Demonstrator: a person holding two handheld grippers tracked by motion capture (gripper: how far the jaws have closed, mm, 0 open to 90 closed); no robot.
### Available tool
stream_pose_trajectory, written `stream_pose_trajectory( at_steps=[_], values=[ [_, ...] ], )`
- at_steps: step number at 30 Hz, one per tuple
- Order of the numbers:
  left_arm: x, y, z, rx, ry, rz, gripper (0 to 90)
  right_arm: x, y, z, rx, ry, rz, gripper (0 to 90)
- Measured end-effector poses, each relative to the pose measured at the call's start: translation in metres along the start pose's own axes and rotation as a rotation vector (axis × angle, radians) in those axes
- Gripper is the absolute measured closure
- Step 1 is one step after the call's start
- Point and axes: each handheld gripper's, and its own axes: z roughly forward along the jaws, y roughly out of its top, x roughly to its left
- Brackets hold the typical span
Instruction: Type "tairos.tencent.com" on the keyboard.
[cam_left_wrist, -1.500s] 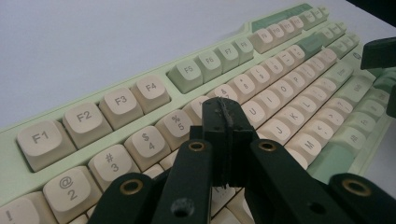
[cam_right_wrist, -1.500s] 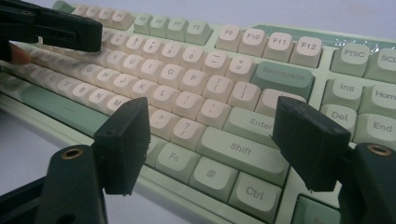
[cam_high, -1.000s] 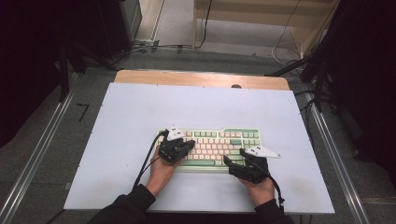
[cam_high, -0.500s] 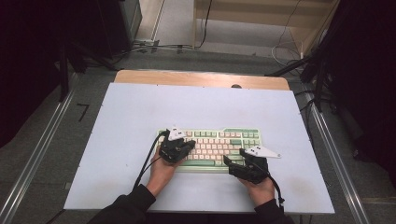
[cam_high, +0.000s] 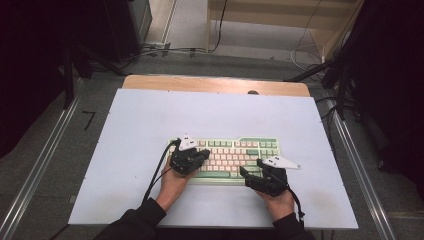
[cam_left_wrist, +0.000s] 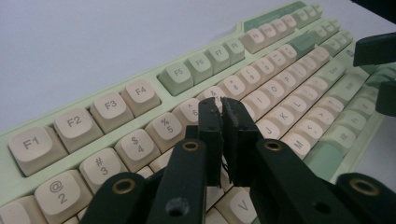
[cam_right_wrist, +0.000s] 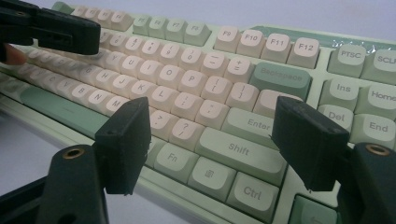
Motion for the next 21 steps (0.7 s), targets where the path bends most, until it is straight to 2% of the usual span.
stream_pose_trajectory(
  at_steps=[3, 8, 11, 19, 21],
  values=[
    [-0.001, 0.001, -0.005, -0.032, 0.005, 0.004, 68.6, 0.000, 0.000, 0.000, -0.001, 0.000, 0.001, 27.4],
    [0.001, -0.001, -0.014, -0.071, 0.032, -0.012, 53.6, 0.002, 0.002, 0.003, -0.003, 0.003, -0.006, 33.0],
    [0.003, -0.004, -0.020, -0.082, 0.050, -0.015, 49.3, 0.004, 0.003, 0.005, -0.006, 0.011, -0.011, 44.0],
    [0.011, -0.013, -0.034, -0.090, 0.088, -0.041, 49.1, 0.010, 0.007, 0.016, 0.014, 0.061, -0.017, 81.3],
    [0.013, -0.015, -0.038, -0.090, 0.101, -0.045, 49.1, 0.012, 0.009, 0.019, 0.026, 0.065, -0.024, 87.5]
  ],
)
